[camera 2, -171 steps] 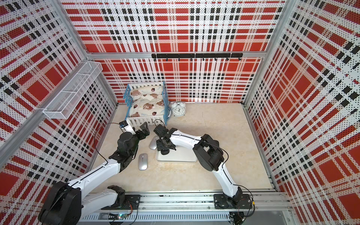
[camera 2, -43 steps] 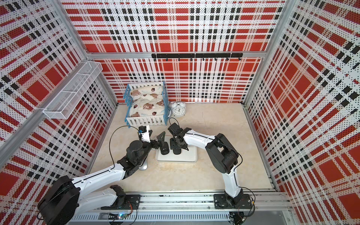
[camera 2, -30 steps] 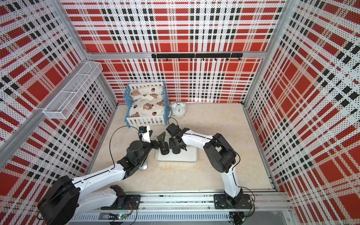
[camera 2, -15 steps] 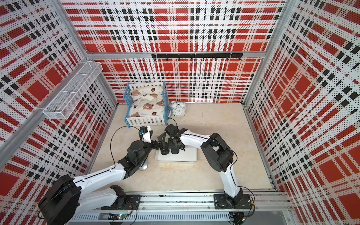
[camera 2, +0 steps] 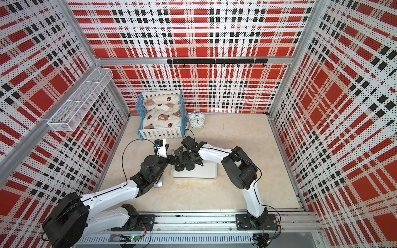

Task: Put the mouse in the storage box
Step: Place the mouse in the storage box, then move the storage box to the center of the board.

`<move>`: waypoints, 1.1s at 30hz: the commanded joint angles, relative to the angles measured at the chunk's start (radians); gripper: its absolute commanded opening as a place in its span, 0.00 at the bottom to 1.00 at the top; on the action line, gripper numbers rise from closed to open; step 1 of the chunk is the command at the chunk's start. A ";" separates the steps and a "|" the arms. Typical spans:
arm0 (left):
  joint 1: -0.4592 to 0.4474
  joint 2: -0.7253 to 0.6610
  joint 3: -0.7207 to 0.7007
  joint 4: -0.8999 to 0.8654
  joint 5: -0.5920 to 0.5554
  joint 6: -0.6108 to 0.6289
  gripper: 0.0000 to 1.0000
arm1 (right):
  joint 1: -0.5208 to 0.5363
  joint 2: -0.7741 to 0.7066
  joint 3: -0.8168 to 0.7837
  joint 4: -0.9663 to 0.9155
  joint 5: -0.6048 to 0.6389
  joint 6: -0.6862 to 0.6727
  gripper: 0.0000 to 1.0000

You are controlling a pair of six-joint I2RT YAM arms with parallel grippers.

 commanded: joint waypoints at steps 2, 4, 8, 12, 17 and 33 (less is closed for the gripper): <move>-0.005 0.006 0.008 0.000 -0.011 0.005 0.99 | 0.007 -0.004 -0.017 0.040 -0.068 0.023 0.73; -0.007 0.006 0.010 0.000 -0.013 0.006 0.99 | 0.008 0.002 -0.019 0.045 -0.083 0.025 0.73; -0.007 0.007 0.012 0.000 -0.019 0.007 0.99 | 0.006 -0.003 -0.023 0.039 -0.070 0.019 0.72; -0.004 0.005 0.016 -0.014 -0.031 -0.003 0.99 | -0.002 -0.035 -0.016 0.000 -0.004 -0.015 0.73; 0.050 -0.003 0.046 -0.106 -0.044 -0.068 0.99 | -0.029 -0.129 -0.024 -0.029 0.117 -0.107 0.73; 0.334 0.126 0.236 -0.671 0.123 -0.176 0.92 | -0.212 -0.278 -0.109 -0.189 0.223 -0.378 0.72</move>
